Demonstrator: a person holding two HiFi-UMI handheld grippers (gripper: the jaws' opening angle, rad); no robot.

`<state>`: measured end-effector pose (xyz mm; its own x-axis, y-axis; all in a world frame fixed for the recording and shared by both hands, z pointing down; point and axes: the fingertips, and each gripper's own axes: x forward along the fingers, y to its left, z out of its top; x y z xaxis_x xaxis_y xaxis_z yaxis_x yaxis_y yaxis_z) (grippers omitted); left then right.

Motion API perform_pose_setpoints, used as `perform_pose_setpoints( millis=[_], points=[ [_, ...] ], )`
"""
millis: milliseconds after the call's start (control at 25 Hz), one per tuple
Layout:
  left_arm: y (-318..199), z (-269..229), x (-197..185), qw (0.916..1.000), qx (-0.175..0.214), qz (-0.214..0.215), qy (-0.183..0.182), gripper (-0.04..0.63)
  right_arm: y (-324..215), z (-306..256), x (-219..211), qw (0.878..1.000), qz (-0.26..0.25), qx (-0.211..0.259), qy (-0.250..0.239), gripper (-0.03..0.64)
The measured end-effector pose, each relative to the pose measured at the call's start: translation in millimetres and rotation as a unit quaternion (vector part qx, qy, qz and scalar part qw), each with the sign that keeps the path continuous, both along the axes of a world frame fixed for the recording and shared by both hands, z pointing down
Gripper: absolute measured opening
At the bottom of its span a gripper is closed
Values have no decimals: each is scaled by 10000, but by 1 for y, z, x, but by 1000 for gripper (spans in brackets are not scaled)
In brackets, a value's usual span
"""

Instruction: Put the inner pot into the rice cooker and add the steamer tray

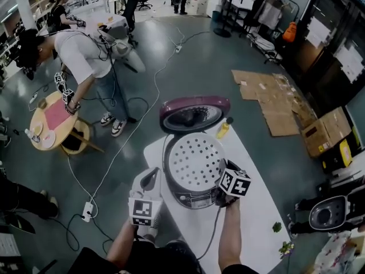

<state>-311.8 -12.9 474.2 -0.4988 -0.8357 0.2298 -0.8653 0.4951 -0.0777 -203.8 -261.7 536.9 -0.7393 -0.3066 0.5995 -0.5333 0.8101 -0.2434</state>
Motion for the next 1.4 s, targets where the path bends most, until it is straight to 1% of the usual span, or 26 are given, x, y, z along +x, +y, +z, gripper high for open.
perform_pose_setpoints(
  millis=[200,320,560,960,1400],
  points=[
    [3,12,-10,9999,-76,-102,109,11,1,24,-14,9995,-149,-114,263,21],
    [3,17,-13,9997,-118,-132,172,11,1,36,-14,9986,-143,-206,458,21],
    [3,28,-19,9994,-162,-146,278,11,0,51,-16,9968,-164,-241,742,24],
    [-2,39,-22,9991,-190,-97,373,11,-1,66,-18,9941,-190,-180,1050,31],
    [-2,44,-25,9988,-282,-55,393,11,-1,74,-22,9907,-365,-115,1304,29]
  ],
)
